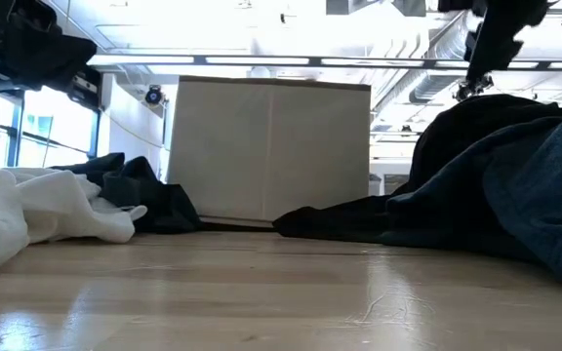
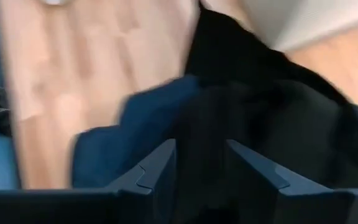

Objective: Sort clothes
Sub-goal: Put the black shirt into the laundry organizer, then put the dark blue shorts into the laundry organizer

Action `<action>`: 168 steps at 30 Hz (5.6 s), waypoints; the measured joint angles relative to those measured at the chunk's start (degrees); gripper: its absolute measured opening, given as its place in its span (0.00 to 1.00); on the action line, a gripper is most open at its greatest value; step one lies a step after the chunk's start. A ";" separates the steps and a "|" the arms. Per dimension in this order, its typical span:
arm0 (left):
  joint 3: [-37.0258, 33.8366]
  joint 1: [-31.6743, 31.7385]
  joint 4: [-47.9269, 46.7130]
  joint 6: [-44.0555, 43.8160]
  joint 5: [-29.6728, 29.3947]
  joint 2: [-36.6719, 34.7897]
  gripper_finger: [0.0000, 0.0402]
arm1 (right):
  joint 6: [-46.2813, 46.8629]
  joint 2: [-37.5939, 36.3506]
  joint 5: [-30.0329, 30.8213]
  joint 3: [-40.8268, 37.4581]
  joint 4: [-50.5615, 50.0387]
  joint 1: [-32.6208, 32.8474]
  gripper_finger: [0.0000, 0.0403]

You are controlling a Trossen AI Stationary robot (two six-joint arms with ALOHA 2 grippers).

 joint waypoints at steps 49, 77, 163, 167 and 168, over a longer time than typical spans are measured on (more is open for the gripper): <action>0.00 0.00 -0.01 -1.53 -0.94 0.00 0.02 | -49.07 19.26 17.19 50.12 40.96 -12.55 0.10; 0.00 -0.02 -0.03 -2.34 -0.92 -0.01 0.02 | -38.33 30.40 4.15 49.99 6.56 -27.38 0.28; 0.00 0.00 -0.04 -3.06 -0.96 -0.02 0.02 | -48.61 25.46 14.00 36.38 35.24 -26.40 0.02; 0.00 -0.02 -0.07 -3.05 -0.96 0.00 0.02 | -43.21 25.46 8.71 33.98 34.23 -29.77 0.10; 0.00 0.00 -0.07 -3.05 -0.96 -0.01 0.02 | -42.03 25.46 7.16 33.86 34.18 -30.24 0.13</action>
